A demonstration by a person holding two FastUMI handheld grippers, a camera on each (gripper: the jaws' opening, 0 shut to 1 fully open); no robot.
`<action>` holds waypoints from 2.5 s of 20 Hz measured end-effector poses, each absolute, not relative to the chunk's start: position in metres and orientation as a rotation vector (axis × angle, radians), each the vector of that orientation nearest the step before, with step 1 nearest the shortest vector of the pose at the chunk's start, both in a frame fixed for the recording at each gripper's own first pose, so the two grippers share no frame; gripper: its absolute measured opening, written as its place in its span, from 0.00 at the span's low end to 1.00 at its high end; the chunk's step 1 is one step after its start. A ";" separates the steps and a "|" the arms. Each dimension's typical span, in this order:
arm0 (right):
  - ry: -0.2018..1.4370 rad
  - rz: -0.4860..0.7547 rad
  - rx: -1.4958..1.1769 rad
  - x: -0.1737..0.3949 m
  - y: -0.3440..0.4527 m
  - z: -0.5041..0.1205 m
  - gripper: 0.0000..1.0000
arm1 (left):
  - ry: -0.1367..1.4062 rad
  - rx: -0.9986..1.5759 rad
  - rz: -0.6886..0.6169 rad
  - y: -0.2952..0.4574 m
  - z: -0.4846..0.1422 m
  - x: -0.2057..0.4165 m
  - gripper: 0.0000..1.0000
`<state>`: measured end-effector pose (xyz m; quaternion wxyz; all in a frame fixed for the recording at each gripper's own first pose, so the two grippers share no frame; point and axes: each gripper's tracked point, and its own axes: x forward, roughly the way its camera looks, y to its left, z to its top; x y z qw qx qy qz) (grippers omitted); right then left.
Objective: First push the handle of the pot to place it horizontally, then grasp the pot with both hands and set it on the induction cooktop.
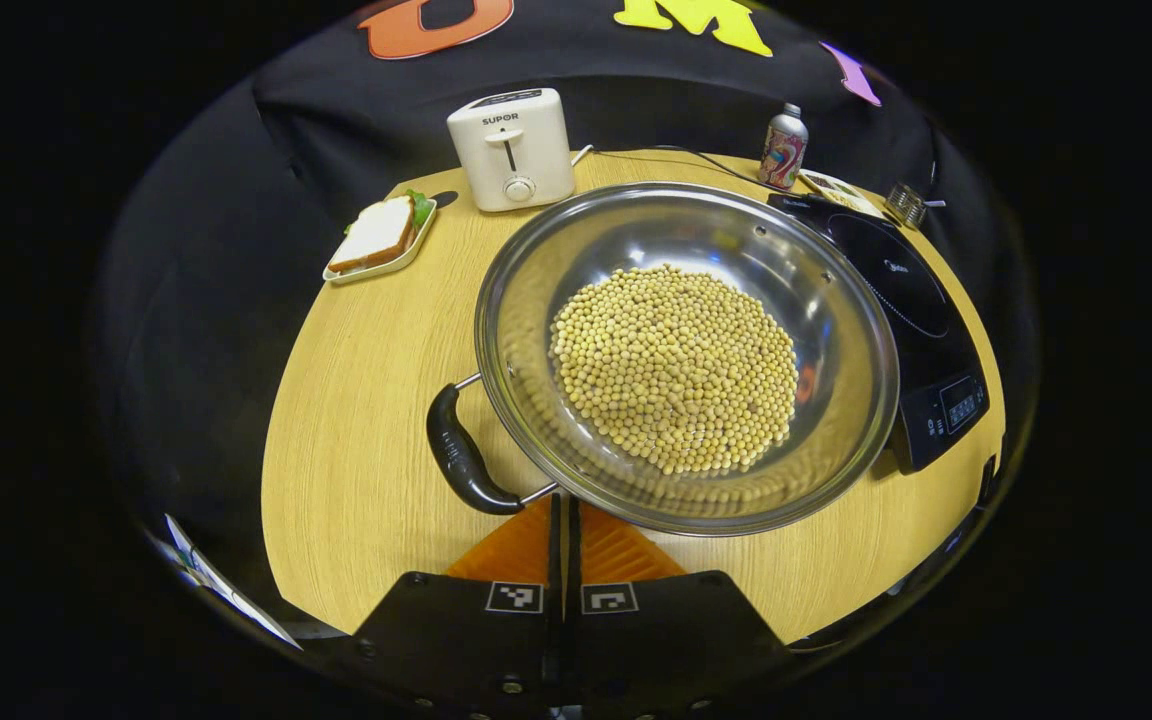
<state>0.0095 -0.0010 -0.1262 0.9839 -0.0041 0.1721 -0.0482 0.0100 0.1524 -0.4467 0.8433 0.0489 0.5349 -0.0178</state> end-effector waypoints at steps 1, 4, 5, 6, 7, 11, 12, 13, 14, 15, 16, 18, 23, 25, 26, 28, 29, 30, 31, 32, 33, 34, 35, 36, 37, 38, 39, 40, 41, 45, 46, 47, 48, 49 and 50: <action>0.346 -0.094 -0.010 0.010 0.000 -0.126 1.00 | 1.132 0.106 -0.034 0.155 -0.447 0.011 0.10; 0.343 -0.095 -0.015 0.010 -0.001 -0.124 1.00 | 1.145 0.087 -0.006 0.164 -0.450 0.012 0.00; 0.344 -0.096 -0.014 0.010 -0.001 -0.125 1.00 | 1.148 0.078 0.004 0.168 -0.451 0.014 0.00; 0.347 -0.096 -0.016 0.010 -0.001 -0.125 0.97 | 1.152 0.069 0.011 0.172 -0.451 0.015 0.00; 0.348 -0.098 -0.020 0.009 -0.002 -0.126 1.00 | 1.152 0.062 0.013 0.174 -0.451 0.016 0.10; 0.350 -0.100 -0.024 0.011 -0.001 -0.125 1.00 | 1.147 0.079 0.022 0.180 -0.452 0.024 0.00; 0.352 -0.099 -0.025 0.011 0.000 -0.124 1.00 | 1.144 0.074 0.025 0.181 -0.451 0.028 0.00; 0.351 -0.099 -0.026 0.012 0.001 -0.125 1.00 | 1.145 0.067 0.030 0.181 -0.452 0.031 0.00; 0.351 -0.100 -0.030 0.013 0.001 -0.124 1.00 | 1.144 0.065 0.034 0.184 -0.452 0.033 0.00; 0.352 -0.101 -0.034 0.013 0.001 -0.125 1.00 | 1.144 0.069 0.038 0.187 -0.452 0.036 0.00; 0.354 -0.103 -0.035 0.014 0.001 -0.124 1.00 | 1.141 0.069 0.042 0.190 -0.451 0.039 0.10; 0.358 -0.107 -0.039 0.015 0.001 -0.125 1.00 | 1.145 0.062 0.046 0.192 -0.451 0.043 0.10; 0.373 -0.119 -0.054 0.018 0.001 -0.127 0.97 | 1.138 0.060 0.067 0.199 -0.452 0.057 0.00; 0.374 -0.116 -0.061 0.021 0.004 -0.126 1.00 | 1.136 0.061 0.069 0.201 -0.452 0.062 0.00; 0.374 -0.118 -0.067 0.022 0.005 -0.124 0.97 | 1.135 0.061 0.072 0.202 -0.452 0.065 0.00; 0.371 -0.117 -0.070 0.023 0.008 -0.123 0.97 | 1.136 0.056 0.080 0.206 -0.453 0.070 0.00; 0.372 -0.117 -0.070 0.022 0.009 -0.123 1.00 | 1.135 0.053 0.082 0.207 -0.454 0.072 0.00; 0.375 -0.117 -0.072 0.022 0.010 -0.123 0.97 | 1.142 0.056 0.080 0.209 -0.453 0.073 0.00; 0.377 -0.116 -0.076 0.022 0.010 -0.124 0.97 | 1.143 0.062 0.078 0.210 -0.453 0.075 0.00; 0.379 -0.118 -0.079 0.022 0.011 -0.124 0.97 | 1.140 0.065 0.079 0.213 -0.456 0.074 0.00; 0.381 -0.117 -0.078 0.021 0.011 -0.124 1.00 | 1.142 0.069 0.081 0.214 -0.456 0.075 0.00; 0.385 -0.113 -0.078 0.022 0.013 -0.126 1.00 | 1.140 0.070 0.082 0.215 -0.456 0.075 0.00; 0.390 -0.107 -0.080 0.022 0.015 -0.127 0.97 | 1.141 0.071 0.084 0.215 -0.455 0.075 0.00; 0.391 -0.100 -0.083 0.022 0.017 -0.128 1.00 | 1.133 0.073 0.092 0.218 -0.453 0.073 0.00; 0.389 -0.093 -0.085 0.022 0.018 -0.127 0.97 | 1.124 0.075 0.105 0.221 -0.452 0.072 0.00; 0.388 -0.085 -0.084 0.021 0.019 -0.127 0.97 | 1.117 0.070 0.110 0.221 -0.450 0.068 0.00; 0.386 -0.076 -0.082 0.021 0.020 -0.128 0.97 | 1.118 0.071 0.108 0.220 -0.448 0.062 0.00; 0.386 -0.062 -0.079 0.020 0.022 -0.129 0.97 | 1.115 0.084 0.116 0.222 -0.445 0.052 0.10; 0.383 -0.050 -0.074 0.019 0.023 -0.130 0.98 | 1.105 0.094 0.126 0.223 -0.441 0.040 0.00; 0.369 0.010 -0.055 0.012 0.022 -0.132 1.00 | 1.035 0.019 0.181 0.217 -0.412 -0.001 0.00; 0.365 0.028 -0.052 0.010 0.020 -0.133 0.99 | 1.011 0.000 0.201 0.217 -0.402 -0.010 0.00; 0.361 0.043 -0.049 0.006 0.017 -0.134 0.97 | 0.978 -0.007 0.215 0.215 -0.391 -0.019 0.10; 0.355 0.064 -0.044 0.002 0.016 -0.135 0.99 | 0.947 -0.011 0.216 0.212 -0.379 -0.026 0.00; 0.352 0.084 -0.040 -0.003 0.014 -0.137 0.97 | 0.912 -0.018 0.198 0.205 -0.365 -0.034 0.00; 0.358 0.109 -0.037 -0.007 0.013 -0.140 1.00 | 0.876 -0.037 0.168 0.193 -0.353 -0.039 0.00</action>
